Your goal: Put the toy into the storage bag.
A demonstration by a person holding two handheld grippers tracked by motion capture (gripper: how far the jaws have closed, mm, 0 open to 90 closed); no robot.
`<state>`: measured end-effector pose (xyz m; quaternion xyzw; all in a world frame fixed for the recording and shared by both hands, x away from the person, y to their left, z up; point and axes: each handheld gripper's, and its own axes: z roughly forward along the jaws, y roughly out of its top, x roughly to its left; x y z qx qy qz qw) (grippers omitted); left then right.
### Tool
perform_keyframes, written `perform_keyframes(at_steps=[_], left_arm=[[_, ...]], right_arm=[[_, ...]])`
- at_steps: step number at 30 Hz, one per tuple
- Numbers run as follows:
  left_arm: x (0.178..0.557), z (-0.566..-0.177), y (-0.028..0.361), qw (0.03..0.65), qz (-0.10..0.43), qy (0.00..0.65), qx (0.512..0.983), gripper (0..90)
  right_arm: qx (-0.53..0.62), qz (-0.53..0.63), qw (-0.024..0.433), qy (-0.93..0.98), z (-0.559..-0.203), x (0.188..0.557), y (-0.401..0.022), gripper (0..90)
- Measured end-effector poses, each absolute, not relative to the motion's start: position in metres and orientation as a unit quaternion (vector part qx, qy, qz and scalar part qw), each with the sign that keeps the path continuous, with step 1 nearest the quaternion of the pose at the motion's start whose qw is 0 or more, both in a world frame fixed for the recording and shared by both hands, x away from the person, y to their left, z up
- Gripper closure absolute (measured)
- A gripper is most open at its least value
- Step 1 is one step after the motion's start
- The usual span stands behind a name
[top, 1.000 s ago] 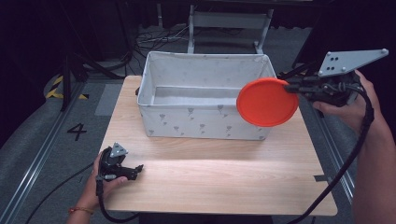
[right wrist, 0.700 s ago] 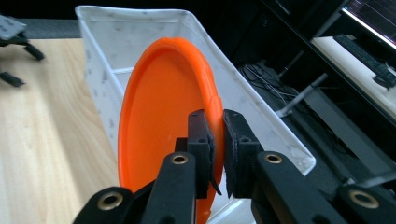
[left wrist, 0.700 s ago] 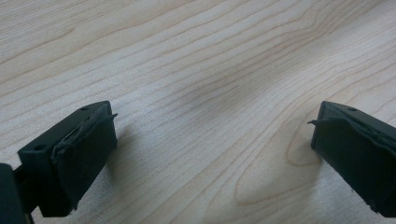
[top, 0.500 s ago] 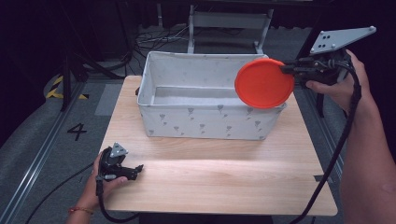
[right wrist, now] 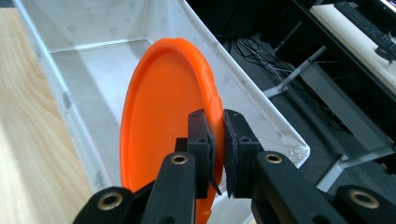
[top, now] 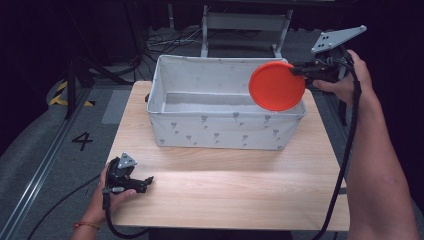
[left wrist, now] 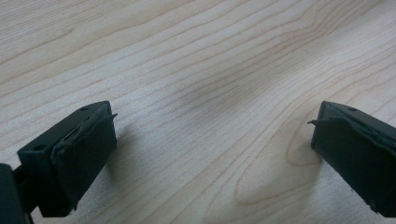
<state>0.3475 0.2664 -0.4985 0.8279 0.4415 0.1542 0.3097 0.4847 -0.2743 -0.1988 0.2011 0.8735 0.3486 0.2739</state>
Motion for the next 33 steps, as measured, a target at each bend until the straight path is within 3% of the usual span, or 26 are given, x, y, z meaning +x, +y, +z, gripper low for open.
perform_keyframes(at_steps=[33], left_arm=[[0.348, -0.499, 0.267, 0.310, 0.153, 0.437, 0.831, 0.4]], right_arm=[[0.183, 0.260, 0.205, 0.926, -0.270, 0.531, -0.239, 82.5]])
